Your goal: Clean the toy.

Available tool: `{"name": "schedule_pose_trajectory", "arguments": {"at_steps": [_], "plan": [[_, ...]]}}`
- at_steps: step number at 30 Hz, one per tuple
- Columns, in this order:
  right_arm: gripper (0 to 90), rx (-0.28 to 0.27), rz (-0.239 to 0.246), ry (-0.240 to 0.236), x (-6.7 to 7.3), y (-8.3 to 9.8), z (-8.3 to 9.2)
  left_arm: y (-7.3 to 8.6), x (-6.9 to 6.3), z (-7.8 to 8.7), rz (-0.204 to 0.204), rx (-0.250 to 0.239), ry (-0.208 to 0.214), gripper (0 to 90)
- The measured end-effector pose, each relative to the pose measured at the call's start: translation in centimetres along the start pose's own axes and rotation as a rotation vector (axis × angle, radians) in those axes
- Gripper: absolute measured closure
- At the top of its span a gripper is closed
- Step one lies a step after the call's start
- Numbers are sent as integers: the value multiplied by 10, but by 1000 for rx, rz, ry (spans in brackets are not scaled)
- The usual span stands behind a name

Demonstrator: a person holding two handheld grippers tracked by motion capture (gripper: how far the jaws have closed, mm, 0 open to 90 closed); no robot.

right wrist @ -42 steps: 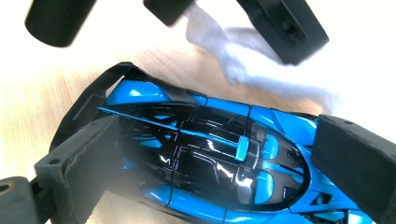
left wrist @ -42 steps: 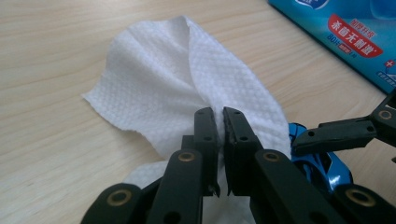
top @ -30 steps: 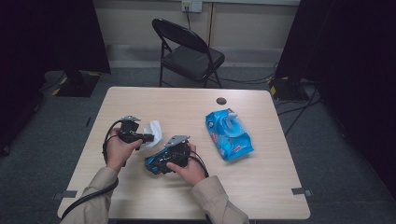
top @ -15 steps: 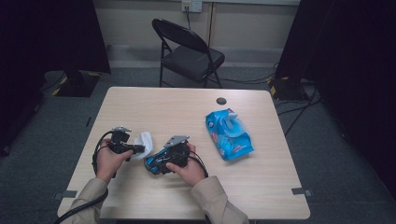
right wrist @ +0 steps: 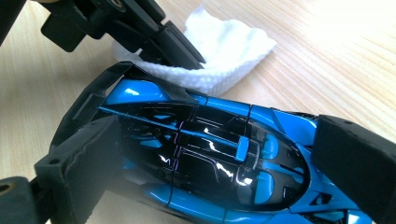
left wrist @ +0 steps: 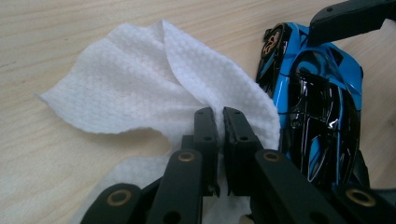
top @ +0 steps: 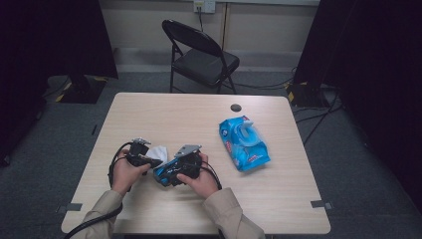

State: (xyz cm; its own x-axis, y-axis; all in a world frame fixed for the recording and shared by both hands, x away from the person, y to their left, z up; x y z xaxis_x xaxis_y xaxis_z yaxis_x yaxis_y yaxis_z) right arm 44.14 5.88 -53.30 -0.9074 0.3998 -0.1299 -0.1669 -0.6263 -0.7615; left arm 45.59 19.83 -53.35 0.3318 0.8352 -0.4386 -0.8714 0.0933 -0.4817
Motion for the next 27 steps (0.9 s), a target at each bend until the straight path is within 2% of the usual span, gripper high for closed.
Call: {"name": "schedule_pose_trajectory", "arguments": {"at_steps": [27], "plan": [[18,-1,-1,0,0,0,0,-32,-24,-33,13,24,1,850]]}}
Point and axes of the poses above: each handheld gripper's, and its own axes: z roughly backward along the jaws, y roughly out of its underside, x roughly to its left, the point moved 6 cm from there along -z, roughly forward along the jaws, and after that the axes turned 14 degrees about z, right-handed, at the moved point
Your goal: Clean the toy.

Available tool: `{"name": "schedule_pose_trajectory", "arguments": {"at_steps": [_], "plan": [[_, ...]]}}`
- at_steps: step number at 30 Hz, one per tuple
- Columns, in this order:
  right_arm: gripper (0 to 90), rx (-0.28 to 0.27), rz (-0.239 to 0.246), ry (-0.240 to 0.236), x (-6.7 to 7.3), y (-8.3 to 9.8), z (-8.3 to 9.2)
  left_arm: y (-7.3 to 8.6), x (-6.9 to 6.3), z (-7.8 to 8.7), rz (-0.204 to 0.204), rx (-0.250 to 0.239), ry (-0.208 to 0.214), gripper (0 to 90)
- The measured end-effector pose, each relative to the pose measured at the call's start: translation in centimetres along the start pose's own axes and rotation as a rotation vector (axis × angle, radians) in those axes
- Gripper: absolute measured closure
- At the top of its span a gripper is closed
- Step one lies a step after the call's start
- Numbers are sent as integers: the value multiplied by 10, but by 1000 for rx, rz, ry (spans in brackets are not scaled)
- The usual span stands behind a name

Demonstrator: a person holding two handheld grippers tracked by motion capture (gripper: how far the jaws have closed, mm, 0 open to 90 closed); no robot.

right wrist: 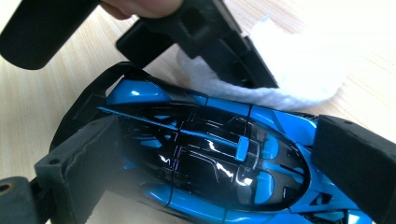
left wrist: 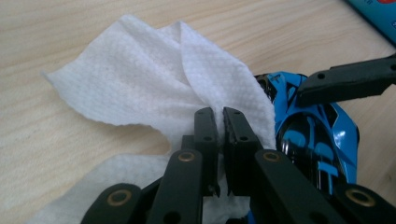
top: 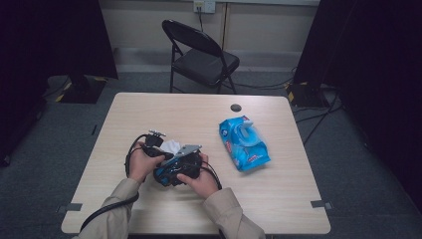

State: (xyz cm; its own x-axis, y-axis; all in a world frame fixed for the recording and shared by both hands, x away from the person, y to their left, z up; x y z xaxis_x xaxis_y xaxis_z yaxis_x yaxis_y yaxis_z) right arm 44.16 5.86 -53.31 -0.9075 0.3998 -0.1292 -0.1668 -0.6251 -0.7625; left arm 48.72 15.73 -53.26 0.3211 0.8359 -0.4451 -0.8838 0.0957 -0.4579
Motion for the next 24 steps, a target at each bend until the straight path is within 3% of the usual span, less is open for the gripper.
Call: {"name": "schedule_pose_trajectory", "arguments": {"at_steps": [8,19,24], "plan": [[18,1,0,0,0,0,0,-8,-5,-7,-1,11,2,849],[18,-2,0,0,0,0,0,-19,-13,-20,4,-16,11,849],[19,-4,-1,0,0,0,0,-24,-16,-22,-11,-9,13,848]]}}
Point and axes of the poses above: each handheld gripper's, and its own axes: z roughly backward along the jaws, y roughly out of its underside, x roughly to its left, the point moved 6 cm from there along -z, roughly forward along the jaws, and after that the axes turned 14 degrees about z, right-handed, at the moved point
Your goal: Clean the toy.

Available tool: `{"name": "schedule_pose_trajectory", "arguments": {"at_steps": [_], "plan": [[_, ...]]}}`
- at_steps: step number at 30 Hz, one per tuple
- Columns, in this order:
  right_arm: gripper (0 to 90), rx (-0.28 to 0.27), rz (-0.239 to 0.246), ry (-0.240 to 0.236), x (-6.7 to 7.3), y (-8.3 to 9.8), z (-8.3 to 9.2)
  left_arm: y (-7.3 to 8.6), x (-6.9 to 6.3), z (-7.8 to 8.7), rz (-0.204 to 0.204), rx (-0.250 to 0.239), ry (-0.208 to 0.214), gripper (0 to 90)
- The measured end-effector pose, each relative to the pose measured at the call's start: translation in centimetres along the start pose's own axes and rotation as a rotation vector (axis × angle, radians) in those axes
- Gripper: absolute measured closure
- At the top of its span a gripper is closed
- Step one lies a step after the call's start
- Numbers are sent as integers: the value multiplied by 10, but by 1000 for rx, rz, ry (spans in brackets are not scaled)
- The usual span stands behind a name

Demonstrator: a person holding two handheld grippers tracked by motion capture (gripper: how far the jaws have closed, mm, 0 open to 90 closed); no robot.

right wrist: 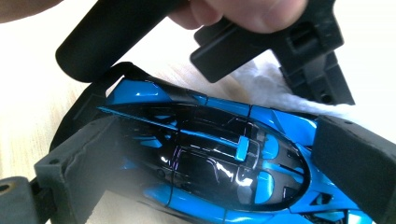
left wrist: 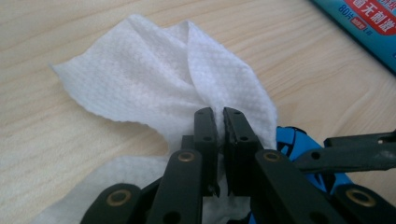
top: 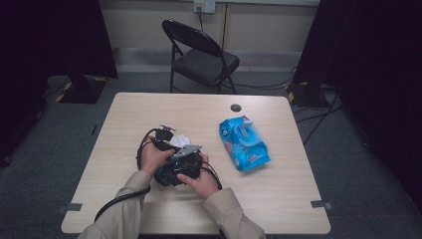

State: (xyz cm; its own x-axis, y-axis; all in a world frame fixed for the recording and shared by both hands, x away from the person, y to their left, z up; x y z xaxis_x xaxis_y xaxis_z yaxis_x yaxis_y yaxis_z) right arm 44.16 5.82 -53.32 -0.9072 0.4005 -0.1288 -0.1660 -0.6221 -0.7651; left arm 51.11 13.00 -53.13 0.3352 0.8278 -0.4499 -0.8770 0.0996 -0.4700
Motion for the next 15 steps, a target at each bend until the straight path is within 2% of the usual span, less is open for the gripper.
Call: {"name": "schedule_pose_trajectory", "arguments": {"at_steps": [2,8,15], "plan": [[18,3,1,-1,0,0,0,-3,-2,0,-1,-13,13,848],[18,-1,1,0,0,0,0,-3,-1,2,-2,-18,7,848],[19,0,1,0,0,0,0,-5,5,23,2,-37,3,849]]}}
Point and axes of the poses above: each handheld gripper's, and its own axes: z roughly backward along the jaws, y roughly out of its underside, x roughly to its left, the point moved 6 cm from there along -z, roughly forward along the jaws, and after that the axes turned 14 degrees about z, right-handed, at the moved point
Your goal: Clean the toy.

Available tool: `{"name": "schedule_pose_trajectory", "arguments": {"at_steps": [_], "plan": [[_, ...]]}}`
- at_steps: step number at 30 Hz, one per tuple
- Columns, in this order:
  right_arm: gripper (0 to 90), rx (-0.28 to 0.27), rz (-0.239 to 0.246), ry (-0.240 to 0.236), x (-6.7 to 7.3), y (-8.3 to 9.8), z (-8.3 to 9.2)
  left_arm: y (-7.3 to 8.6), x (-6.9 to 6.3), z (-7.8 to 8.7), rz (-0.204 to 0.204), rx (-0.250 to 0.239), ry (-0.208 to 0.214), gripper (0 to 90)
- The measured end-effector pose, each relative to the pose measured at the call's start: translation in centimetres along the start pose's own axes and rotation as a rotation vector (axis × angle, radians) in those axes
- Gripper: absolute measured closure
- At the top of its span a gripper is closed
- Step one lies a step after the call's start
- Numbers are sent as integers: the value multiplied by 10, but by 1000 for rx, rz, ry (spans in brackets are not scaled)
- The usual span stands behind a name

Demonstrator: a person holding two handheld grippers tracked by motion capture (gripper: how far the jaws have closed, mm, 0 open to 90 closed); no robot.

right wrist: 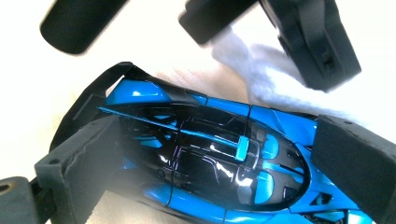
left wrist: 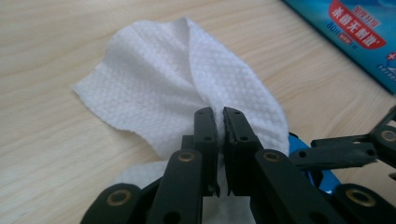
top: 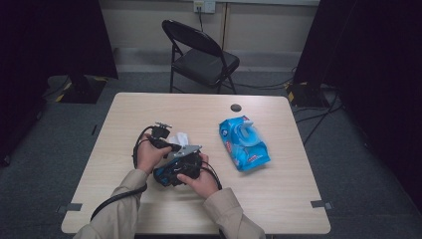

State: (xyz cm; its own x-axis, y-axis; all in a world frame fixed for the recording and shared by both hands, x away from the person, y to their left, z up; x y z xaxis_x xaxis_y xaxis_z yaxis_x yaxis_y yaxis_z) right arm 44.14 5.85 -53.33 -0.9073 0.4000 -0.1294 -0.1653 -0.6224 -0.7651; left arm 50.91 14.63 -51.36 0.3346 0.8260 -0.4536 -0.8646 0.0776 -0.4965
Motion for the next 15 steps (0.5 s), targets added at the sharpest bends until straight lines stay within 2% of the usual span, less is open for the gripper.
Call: {"name": "schedule_pose_trajectory", "arguments": {"at_steps": [4,14,15], "plan": [[19,2,0,0,0,0,0,0,5,16,8,-27,-3,849],[19,1,2,1,1,0,0,12,21,46,9,-45,-2,849],[18,4,1,0,1,0,0,13,22,48,20,-51,1,850]]}}
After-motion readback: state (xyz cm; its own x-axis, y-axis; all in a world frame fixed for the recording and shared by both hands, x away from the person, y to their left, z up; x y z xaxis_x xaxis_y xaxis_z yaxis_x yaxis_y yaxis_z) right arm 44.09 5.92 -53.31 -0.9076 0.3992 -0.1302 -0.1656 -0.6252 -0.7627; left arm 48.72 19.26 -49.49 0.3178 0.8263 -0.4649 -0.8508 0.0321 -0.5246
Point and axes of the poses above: each handheld gripper's, and its own axes: z roughly backward along the jaws, y roughly out of its underside, x roughly to its left, the point moved 6 cm from there along -z, roughly forward along the jaws, and after that the axes turned 14 degrees about z, right-handed, at the moved point
